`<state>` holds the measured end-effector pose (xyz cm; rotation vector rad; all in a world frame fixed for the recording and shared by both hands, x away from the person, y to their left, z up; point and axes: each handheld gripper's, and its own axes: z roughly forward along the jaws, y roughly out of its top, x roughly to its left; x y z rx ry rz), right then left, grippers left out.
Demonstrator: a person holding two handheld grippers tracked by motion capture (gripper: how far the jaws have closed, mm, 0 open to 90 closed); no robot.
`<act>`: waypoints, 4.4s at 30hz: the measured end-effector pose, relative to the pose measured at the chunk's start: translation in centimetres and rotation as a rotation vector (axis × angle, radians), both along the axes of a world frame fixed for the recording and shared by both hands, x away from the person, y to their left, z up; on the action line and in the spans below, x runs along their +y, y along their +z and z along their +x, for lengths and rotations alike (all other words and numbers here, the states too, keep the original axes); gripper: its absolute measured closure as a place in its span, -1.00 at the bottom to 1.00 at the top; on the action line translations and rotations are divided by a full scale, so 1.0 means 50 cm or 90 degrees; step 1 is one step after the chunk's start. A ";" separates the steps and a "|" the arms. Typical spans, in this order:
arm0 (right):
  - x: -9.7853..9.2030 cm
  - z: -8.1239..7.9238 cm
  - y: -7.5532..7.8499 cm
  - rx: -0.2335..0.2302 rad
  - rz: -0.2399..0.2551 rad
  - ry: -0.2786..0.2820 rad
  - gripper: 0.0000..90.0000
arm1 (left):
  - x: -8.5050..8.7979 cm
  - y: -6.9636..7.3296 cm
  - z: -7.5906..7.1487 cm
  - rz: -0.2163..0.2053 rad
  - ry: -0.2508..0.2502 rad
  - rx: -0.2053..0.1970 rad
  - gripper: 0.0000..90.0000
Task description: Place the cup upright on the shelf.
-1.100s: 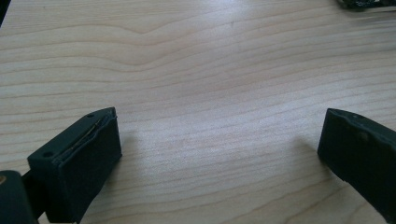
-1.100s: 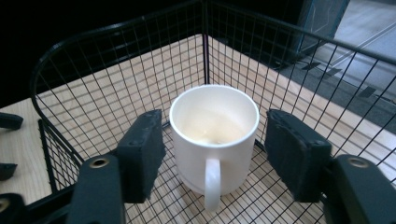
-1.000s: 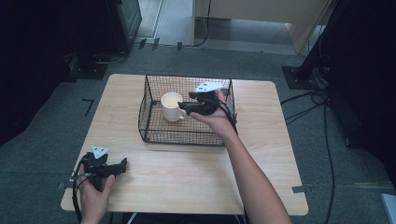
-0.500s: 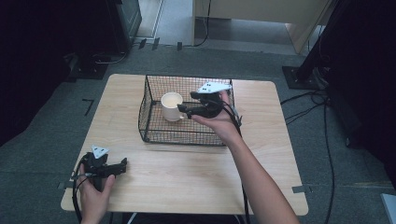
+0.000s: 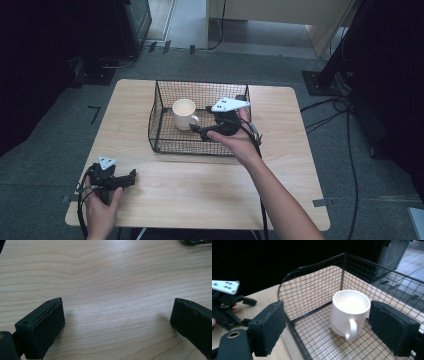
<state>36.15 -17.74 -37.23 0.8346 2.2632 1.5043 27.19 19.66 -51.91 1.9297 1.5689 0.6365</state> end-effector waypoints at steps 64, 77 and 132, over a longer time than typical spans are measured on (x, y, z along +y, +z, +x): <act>-0.231 -0.190 -0.146 0.011 0.021 -0.048 -0.67 | 0.000 0.000 0.000 0.001 -0.001 0.001 -1.00; -0.300 -0.201 -0.195 0.036 0.023 -0.094 -0.67 | 0.000 0.000 0.000 0.002 -0.002 0.001 -1.00; -0.461 -0.260 -0.306 0.145 -0.150 -0.304 -0.69 | -0.005 0.000 0.001 0.001 0.001 0.002 -1.00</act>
